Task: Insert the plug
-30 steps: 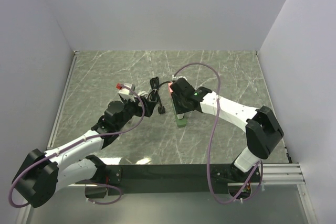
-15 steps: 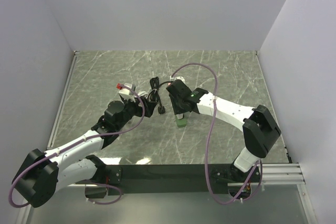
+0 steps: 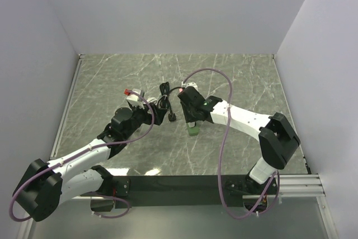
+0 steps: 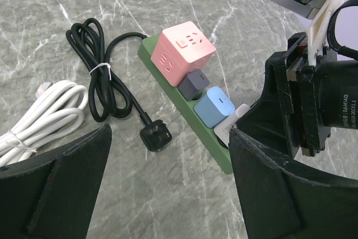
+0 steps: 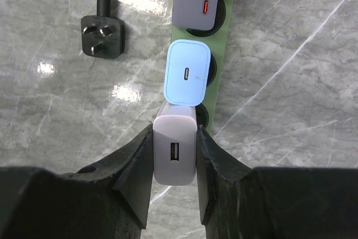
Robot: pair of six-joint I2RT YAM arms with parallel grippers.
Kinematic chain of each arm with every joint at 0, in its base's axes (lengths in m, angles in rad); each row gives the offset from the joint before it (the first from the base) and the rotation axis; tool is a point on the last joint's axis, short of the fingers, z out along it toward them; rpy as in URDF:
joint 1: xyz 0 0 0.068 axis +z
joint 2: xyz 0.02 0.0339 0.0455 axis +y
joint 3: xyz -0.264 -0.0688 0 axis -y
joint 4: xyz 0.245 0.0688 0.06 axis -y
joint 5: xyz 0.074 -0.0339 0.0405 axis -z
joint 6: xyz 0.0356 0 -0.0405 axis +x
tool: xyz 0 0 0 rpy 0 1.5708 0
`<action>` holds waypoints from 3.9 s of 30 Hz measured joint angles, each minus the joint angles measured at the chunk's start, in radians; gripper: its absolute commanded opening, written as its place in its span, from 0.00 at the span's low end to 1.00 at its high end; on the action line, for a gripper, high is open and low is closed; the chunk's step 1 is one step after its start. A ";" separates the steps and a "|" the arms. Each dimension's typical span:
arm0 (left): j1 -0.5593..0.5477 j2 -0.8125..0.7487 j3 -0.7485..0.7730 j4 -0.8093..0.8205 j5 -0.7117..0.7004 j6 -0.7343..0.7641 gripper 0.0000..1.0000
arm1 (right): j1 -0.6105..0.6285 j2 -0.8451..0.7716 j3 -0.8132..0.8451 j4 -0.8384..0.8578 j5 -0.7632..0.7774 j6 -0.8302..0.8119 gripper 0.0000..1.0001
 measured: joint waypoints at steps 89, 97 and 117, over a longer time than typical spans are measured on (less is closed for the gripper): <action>0.060 -0.039 0.042 -0.121 -0.043 -0.014 0.99 | 0.072 -0.196 -0.340 0.202 0.094 0.102 0.96; 0.078 -0.057 0.108 -0.243 -0.143 -0.048 0.99 | -0.080 -0.444 -0.440 0.290 0.061 0.036 0.97; 0.465 -0.103 0.265 -0.501 -0.206 -0.044 0.99 | -0.589 -0.772 -0.511 0.480 -0.135 -0.011 0.99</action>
